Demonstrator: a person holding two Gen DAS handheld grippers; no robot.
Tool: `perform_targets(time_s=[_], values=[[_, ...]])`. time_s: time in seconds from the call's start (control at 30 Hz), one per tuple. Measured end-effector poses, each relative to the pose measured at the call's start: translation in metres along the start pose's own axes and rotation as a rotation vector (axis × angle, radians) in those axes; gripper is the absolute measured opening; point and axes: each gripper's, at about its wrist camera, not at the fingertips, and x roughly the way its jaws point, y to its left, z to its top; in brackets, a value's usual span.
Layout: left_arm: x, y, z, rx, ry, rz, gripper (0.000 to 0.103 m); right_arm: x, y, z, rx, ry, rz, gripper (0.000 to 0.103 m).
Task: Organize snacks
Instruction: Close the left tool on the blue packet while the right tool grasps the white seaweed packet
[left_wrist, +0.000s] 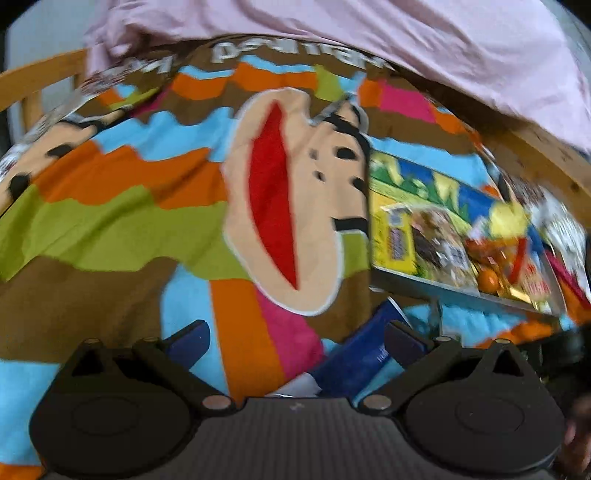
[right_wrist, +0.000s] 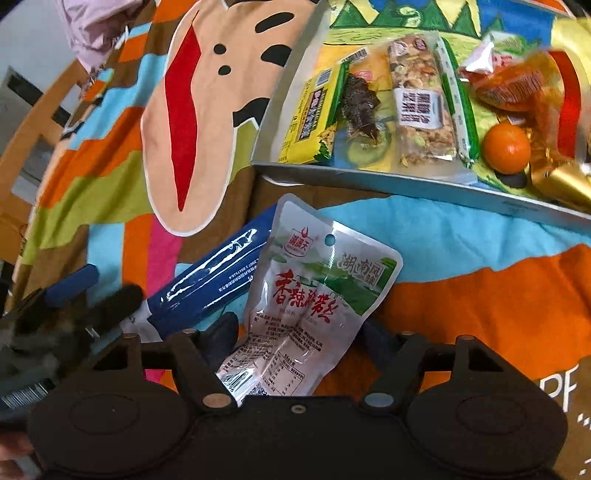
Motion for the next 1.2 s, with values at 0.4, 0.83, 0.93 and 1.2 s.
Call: perform_targets(time_s=[0.4,0.83,0.93,1.2], values=[[0.021,-0.055,-0.023,0.477,0.081,-0.004,0.084,-0.012,-0.033,-0.027,0.036,-0.133,0.183,0.068],[0.029,-0.058,-0.023,0.445,0.132,-0.084,0.057,-0.012,-0.049,-0.035,0.085,-0.179,0.259,0.068],[0.029,-0.055,-0.021,0.414,0.152,-0.106,0.047,-0.012,-0.051,-0.034,0.097,-0.176,0.27,0.068],[0.033,-0.057,-0.021,0.379,0.173,-0.098,0.047,-0.012,-0.05,-0.035,0.1,-0.181,0.267,0.067]])
